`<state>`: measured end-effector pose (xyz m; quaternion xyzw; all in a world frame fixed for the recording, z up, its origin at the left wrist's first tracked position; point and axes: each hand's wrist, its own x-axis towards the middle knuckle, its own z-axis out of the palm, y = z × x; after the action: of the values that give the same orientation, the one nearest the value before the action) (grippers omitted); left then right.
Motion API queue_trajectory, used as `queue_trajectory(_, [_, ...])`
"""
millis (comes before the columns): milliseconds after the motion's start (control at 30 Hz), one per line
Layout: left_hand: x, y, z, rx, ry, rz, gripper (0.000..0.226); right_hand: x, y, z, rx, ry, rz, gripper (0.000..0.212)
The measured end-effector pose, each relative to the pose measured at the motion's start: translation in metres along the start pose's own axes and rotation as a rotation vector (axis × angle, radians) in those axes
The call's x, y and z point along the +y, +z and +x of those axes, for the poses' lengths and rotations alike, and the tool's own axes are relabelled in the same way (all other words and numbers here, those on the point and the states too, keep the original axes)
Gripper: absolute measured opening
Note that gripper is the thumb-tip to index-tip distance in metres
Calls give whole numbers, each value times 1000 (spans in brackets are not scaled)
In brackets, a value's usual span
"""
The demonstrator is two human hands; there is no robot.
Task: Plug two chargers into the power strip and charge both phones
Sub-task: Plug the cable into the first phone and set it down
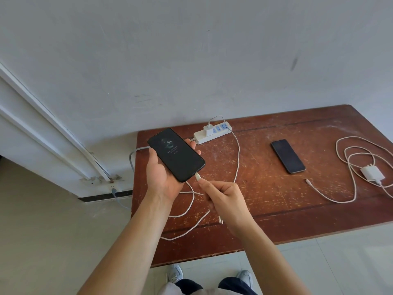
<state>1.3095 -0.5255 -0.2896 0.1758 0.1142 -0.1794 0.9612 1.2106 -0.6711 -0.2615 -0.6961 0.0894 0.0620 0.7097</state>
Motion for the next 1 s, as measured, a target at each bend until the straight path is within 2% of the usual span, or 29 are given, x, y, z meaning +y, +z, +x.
queue_trajectory(300, [-3, 4, 2, 29, -19, 57, 59, -1, -2, 1, -62, 63, 85, 30])
queue_trajectory(733, [-8, 1, 3, 53, 3, 118, 64, -3, 1, 1, -36, 69, 105, 30])
queue_trajectory(900, [-6, -2, 3, 8, -16, 173, 67, -3, -1, 2, -83, 120, 102, 39])
queue_trajectory(1000, [-7, 1, 2, -11, -40, 207, 71, -3, -1, 4, 31, 118, 92, 42])
